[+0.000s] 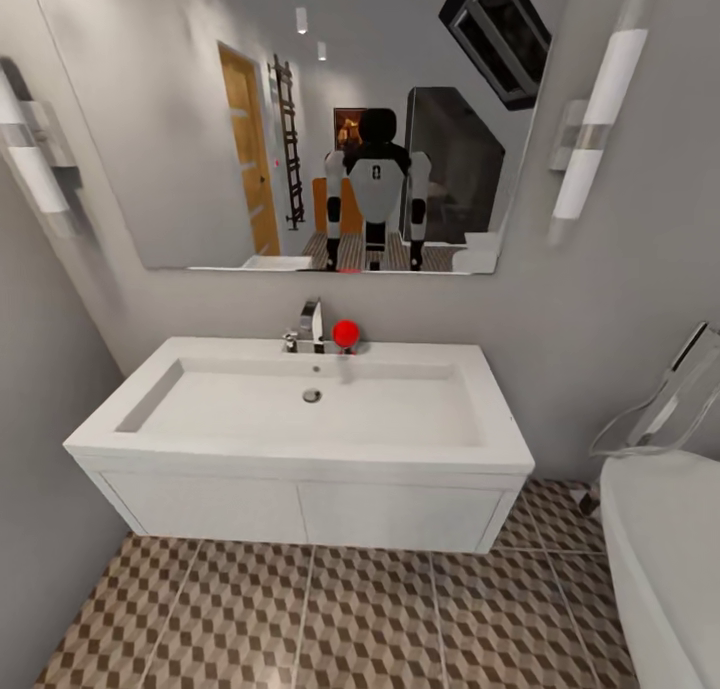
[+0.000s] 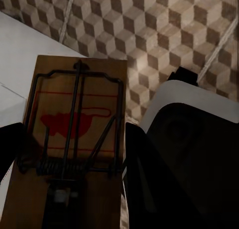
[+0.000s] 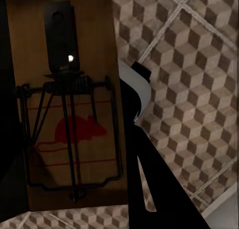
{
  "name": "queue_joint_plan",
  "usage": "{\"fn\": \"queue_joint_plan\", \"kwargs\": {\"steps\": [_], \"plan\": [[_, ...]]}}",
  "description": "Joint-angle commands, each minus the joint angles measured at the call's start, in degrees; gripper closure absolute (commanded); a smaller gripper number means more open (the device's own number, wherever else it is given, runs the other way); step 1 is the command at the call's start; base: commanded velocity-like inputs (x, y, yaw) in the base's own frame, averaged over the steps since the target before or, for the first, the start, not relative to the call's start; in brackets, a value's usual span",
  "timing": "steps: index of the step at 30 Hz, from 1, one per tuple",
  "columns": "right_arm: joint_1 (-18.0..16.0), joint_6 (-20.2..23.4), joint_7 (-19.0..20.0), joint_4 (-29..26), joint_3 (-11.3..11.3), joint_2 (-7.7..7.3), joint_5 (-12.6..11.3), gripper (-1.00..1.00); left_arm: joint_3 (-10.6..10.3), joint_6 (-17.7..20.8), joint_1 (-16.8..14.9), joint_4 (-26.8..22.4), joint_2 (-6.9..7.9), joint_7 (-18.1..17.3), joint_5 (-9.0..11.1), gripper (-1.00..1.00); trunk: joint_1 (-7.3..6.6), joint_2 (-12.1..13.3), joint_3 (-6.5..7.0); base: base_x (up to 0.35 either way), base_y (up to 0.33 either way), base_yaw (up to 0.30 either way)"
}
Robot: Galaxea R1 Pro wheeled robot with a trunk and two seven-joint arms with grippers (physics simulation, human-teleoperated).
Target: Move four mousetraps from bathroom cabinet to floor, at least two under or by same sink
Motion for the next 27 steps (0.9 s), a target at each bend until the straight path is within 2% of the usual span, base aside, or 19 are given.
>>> {"fn": "queue_joint_plan", "kwargs": {"steps": [1,10,27], "plan": [[-0.10,-0.42,0.04,0.21,-0.10,0.01,0.40,1.00,-0.49,0.34,-0.06,0.03,-0.01,0.11,0.06,1.00,0.05,-0.06,-0.07,0.320,0.000,0.000],[-0.10,-0.42,0.04,0.21,-0.10,0.03,0.40,1.00,-0.49,0.30,-0.06,0.03,-0.03,0.11,0.07,1.00,0.05,-0.06,-0.07,0.300,0.000,0.000],[-0.10,-0.42,0.04,0.19,-0.10,0.03,0.40,1.00,-0.49,0.16,-0.06,0.03,-0.01,0.13,0.15,1.00,0.05,-0.06,-0.07,0.014,0.000,0.000]]}}
